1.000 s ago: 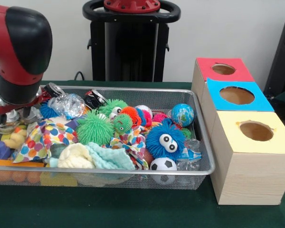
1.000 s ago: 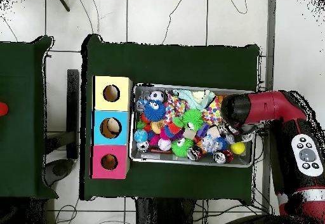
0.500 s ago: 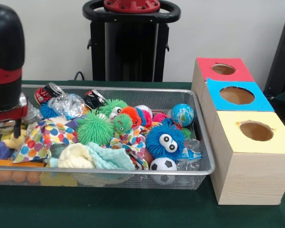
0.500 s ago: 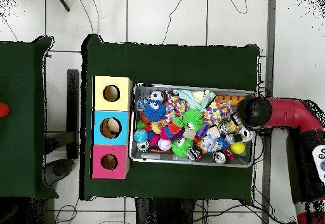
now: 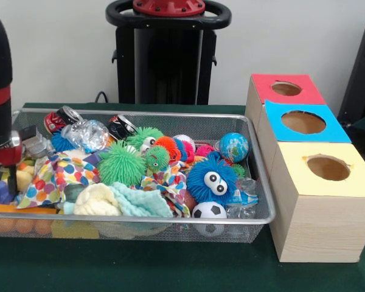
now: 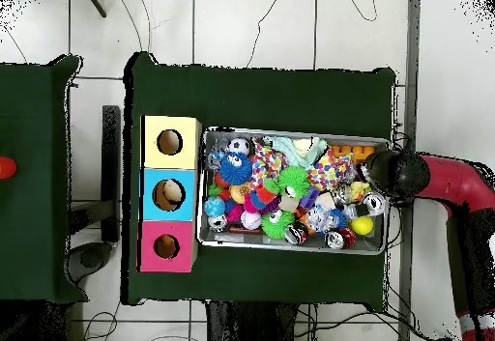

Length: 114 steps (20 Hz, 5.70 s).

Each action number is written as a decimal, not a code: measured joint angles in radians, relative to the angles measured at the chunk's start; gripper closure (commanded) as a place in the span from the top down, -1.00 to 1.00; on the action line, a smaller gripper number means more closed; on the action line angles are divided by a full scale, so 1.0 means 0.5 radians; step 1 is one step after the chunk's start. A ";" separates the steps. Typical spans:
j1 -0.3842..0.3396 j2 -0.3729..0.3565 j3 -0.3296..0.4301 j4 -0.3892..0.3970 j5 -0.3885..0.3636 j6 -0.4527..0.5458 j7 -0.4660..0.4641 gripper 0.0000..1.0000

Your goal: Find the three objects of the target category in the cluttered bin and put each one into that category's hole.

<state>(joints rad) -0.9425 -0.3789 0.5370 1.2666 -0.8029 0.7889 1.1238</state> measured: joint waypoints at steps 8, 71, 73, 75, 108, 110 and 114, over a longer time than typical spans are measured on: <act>0.082 0.037 -0.004 -0.003 0.039 0.065 0.000 1.00; 0.528 -0.044 -0.591 -0.030 0.124 0.507 0.000 1.00; 0.526 -0.045 -0.593 -0.030 0.124 0.495 0.000 1.00; 0.519 -0.047 -0.593 -0.029 0.124 0.459 0.000 1.00; 0.426 0.042 -0.600 -0.091 0.221 0.155 0.000 1.00; 0.427 0.044 -0.602 -0.101 0.220 0.165 0.000 1.00; 0.455 0.067 -0.627 -0.146 0.220 0.202 0.000 1.00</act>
<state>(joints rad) -0.7148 -0.3452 0.2234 1.1935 -0.6928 0.8897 1.1238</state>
